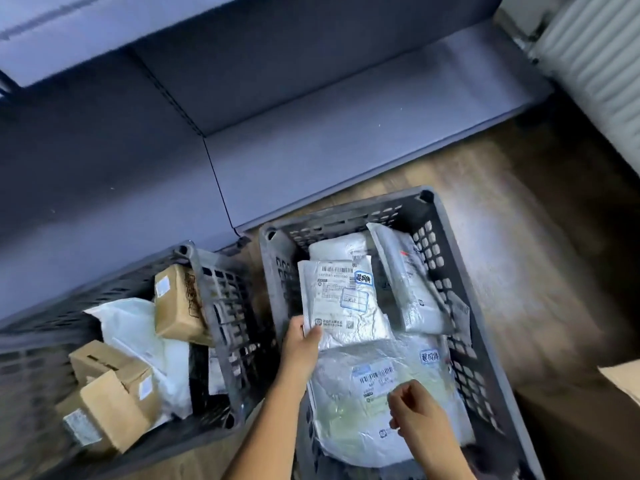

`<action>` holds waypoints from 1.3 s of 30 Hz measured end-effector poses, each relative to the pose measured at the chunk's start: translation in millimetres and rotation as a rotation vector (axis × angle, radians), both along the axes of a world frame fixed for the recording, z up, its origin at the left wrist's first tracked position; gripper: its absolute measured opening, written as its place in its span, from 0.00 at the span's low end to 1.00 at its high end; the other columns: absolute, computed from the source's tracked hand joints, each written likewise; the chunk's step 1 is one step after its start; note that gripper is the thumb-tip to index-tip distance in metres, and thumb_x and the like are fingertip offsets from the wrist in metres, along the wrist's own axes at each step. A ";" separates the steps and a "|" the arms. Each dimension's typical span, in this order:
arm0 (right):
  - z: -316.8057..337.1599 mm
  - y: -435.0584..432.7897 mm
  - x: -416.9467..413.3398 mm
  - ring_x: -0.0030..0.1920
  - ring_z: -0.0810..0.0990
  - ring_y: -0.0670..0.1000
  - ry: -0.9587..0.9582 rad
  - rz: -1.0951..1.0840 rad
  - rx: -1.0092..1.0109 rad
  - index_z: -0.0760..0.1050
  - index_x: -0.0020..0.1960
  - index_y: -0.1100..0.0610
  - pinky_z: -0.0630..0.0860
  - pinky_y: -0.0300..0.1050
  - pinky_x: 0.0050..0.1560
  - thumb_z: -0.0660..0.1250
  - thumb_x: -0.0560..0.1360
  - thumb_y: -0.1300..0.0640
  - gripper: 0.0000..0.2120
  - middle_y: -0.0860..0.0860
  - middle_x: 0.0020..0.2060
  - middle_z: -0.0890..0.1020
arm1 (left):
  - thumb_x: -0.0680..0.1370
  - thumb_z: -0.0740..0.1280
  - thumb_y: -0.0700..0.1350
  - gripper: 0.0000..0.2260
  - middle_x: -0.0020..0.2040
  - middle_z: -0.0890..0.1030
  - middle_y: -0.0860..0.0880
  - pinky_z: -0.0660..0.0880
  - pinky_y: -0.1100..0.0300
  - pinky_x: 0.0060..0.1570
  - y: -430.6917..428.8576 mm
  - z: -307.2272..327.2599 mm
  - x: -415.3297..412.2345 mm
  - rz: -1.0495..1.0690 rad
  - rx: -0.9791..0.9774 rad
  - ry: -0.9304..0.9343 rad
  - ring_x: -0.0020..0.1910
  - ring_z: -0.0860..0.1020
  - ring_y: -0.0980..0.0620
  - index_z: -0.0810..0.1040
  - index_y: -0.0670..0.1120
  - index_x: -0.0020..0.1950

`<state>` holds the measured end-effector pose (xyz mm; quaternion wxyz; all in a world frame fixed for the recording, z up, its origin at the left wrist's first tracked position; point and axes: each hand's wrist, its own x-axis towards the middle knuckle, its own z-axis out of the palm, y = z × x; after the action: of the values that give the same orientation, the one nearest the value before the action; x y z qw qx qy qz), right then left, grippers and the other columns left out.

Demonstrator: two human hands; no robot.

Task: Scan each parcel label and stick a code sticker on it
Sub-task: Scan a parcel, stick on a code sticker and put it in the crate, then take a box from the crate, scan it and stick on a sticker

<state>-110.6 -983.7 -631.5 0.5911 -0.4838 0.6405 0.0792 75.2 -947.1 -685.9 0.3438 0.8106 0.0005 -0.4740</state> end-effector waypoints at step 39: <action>120.2 132.3 224.5 0.42 0.79 0.53 -0.151 0.524 -0.084 0.73 0.42 0.54 0.72 0.42 0.39 0.62 0.77 0.59 0.05 0.51 0.37 0.80 | 0.79 0.59 0.40 0.10 0.57 0.80 0.44 0.73 0.57 0.50 239.3 123.5 123.5 0.046 0.342 -0.176 0.55 0.78 0.45 0.74 0.43 0.58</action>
<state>114.0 -851.4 -511.3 0.5758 -0.6619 0.4502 0.1665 198.7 -707.7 -562.4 0.2106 0.8954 0.0695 -0.3862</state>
